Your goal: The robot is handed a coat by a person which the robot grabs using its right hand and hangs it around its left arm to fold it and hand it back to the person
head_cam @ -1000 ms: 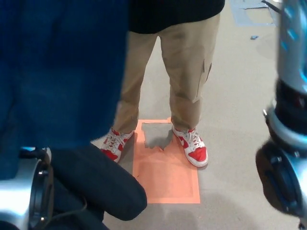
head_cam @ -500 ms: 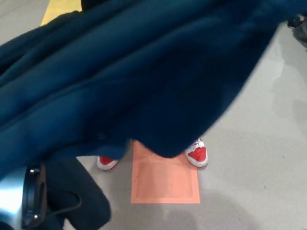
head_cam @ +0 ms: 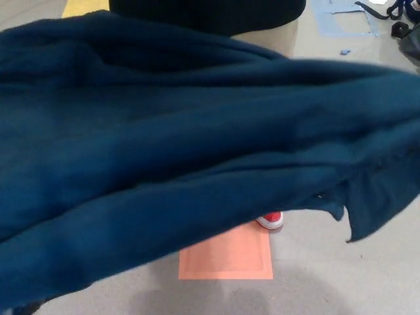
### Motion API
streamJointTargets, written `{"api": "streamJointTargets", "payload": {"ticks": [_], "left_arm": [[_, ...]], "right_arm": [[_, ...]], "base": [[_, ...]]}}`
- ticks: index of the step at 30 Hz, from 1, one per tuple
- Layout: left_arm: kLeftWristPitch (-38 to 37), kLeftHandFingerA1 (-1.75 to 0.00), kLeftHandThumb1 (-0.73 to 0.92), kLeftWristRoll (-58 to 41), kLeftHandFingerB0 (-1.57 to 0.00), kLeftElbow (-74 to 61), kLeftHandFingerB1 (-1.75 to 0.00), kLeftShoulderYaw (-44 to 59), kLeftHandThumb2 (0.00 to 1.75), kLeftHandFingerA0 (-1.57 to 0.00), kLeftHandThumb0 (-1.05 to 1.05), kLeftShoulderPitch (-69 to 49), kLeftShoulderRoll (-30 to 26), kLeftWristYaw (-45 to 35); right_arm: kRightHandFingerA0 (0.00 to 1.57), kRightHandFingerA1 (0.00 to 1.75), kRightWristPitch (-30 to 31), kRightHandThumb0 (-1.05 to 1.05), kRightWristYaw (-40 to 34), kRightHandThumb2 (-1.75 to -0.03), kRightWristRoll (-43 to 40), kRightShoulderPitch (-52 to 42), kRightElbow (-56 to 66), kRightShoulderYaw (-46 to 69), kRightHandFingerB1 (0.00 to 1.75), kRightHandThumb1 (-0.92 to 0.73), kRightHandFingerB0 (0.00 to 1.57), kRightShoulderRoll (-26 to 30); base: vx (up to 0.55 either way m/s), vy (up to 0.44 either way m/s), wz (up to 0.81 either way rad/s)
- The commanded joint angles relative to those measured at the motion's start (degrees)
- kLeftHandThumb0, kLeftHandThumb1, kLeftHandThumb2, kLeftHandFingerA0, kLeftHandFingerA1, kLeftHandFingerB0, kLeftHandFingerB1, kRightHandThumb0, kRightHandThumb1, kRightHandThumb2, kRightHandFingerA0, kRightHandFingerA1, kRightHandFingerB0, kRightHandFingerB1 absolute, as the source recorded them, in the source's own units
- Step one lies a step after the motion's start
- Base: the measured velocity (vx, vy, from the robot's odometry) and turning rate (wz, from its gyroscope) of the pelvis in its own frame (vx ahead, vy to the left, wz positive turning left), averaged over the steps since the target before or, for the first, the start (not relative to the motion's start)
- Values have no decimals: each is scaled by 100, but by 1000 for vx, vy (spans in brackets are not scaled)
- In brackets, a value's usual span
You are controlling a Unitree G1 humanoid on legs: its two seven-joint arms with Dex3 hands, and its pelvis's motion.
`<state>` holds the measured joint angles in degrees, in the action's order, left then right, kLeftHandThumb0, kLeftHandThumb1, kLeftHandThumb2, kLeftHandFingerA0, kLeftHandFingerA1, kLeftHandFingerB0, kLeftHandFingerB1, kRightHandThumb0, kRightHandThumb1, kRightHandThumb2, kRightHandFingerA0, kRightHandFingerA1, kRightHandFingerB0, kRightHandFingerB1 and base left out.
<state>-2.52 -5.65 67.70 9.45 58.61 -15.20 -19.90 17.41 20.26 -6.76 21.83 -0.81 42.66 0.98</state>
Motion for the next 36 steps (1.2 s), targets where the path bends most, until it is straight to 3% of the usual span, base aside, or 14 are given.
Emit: {"api": "streamJointTargets", "payload": {"ticks": [1,3,5,6,7,20,21,22,25,27,33,34,35,36], "left_arm": [[-261,-44,54,-41,-2,-10,-39,150,91,-7,-72,-31,-364,-80],[-242,-42,55,-72,0,-9,-35,186,90,-5,-73,22,-351,-117],[-237,-44,53,-65,-2,-36,-39,183,90,-8,-70,28,-339,-120],[-257,-42,55,-40,0,-71,-37,152,90,-4,-74,32,-338,-151],[-243,-49,44,-37,0,-97,-48,145,100,0,-37,38,-331,-143],[-172,-44,54,-23,-1,-293,-35,84,91,-8,-71,122,-281,-263],[-183,-30,73,2,-12,-302,-25,63,62,-16,-70,101,-267,-235],[-174,-40,58,-5,-6,-338,-37,65,85,-8,-73,81,-258,-241],[-173,-31,73,-76,-10,-421,-27,112,63,-14,-66,36,-254,-319],[-178,-44,53,-79,0,-414,-36,115,89,-8,-69,56,-246,-334],[-126,-45,52,-81,0,-435,-34,116,89,-10,-70,94,-247,-341],[-115,-31,71,-71,-9,-451,-23,104,62,-15,-67,92,-265,-367],[-108,-37,61,-68,-7,-465,-33,101,81,-7,-73,88,-274,-383],[-102,-42,56,-68,-4,-477,-33,99,86,-9,-74,86,-276,-388]], "right_arm": [[126,68,-586,-39,142,-62,379,-693,-1191,-717,77,-76,119,837],[59,44,-707,-80,971,-65,1252,-1028,-1786,-2144,40,-69,52,1641],[32,34,-817,-83,1307,-64,1692,-1119,-2014,-2991,30,-76,26,2128],[4,16,-687,-87,1730,-95,2034,-1076,-2267,-3693,13,-59,6,2434],[0,9,-707,-86,1734,-91,2107,-1027,-2506,-3901,5,-57,0,2449],[0,0,-1903,-94,1571,-92,1689,-522,-5375,-4788,0,-54,0,2490],[0,0,-1933,-94,1685,-91,1605,-513,-5490,-4780,0,-53,0,2530],[0,0,-1991,-95,1792,-92,1534,-467,-5661,-4802,0,-53,0,2549],[0,0,-1469,-86,2770,-85,608,-267,-6302,-4115,0,-45,0,2463],[0,0,-1169,-82,3294,-81,-4,-242,-6565,-3497,3,-42,0,2417],[0,0,-1608,-90,3651,-87,889,106,-6620,-4144,0,-48,0,2773],[0,0,-1868,-89,3564,-86,1135,145,-6543,-4379,0,-46,0,2866],[0,0,-2171,-100,3502,-60,1344,170,-6466,-4600,0,-56,0,2964],[0,0,-2232,-88,3519,-84,1414,208,-6413,-4702,0,-46,0,3028]], "base": [[0,0,0],[0,0,0],[0,0,0],[0,0,0],[0,0,0],[0,0,0],[0,0,0],[0,0,0],[0,0,0],[0,0,0],[0,0,0],[0,0,0],[0,0,0],[0,0,0]]}}
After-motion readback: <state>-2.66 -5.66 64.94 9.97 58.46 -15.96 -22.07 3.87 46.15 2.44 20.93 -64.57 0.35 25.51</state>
